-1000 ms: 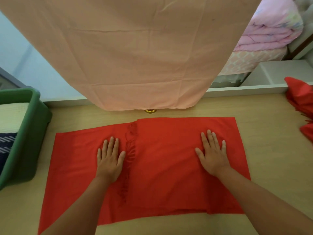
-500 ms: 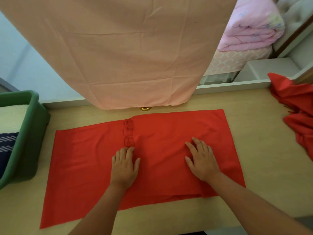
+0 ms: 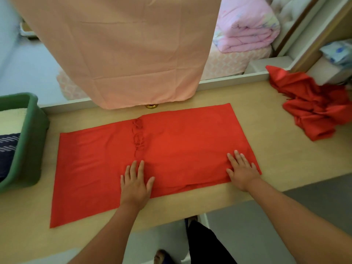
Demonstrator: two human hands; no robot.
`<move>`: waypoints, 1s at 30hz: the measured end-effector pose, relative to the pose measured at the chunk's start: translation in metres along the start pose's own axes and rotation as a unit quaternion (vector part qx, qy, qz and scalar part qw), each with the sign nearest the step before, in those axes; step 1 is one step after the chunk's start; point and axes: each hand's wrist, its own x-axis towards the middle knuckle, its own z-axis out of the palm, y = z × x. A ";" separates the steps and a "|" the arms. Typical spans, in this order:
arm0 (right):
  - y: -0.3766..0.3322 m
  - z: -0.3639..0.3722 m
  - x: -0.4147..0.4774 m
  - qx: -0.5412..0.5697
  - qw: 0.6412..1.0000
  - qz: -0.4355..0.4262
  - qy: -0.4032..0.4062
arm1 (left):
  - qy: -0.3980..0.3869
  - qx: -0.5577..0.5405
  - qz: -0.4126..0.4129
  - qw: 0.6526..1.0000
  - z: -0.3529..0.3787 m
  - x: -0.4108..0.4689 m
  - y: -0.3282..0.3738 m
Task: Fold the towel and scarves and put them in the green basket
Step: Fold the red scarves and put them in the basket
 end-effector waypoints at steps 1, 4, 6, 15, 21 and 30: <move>0.006 -0.003 0.000 0.004 1.000 0.005 -0.004 | -0.003 0.000 0.002 1.000 -0.001 0.000 -0.003; 0.009 -0.007 -0.005 0.001 1.000 0.000 0.013 | -0.023 0.018 0.003 1.000 -0.007 0.001 0.000; 0.002 -0.003 -0.011 0.000 0.998 -0.028 0.053 | -0.015 0.042 0.024 0.999 -0.008 -0.001 0.009; -0.029 0.016 -0.022 -0.033 0.982 -0.164 0.085 | -0.007 0.023 -0.220 0.975 -0.012 0.000 0.055; -0.044 0.022 -0.027 -0.035 0.977 -0.160 0.140 | 0.112 -0.165 -0.115 0.973 -0.020 -0.002 0.063; -0.099 0.033 -0.029 -0.037 0.960 -0.230 0.155 | 0.184 -0.092 -0.135 0.969 -0.040 -0.016 0.064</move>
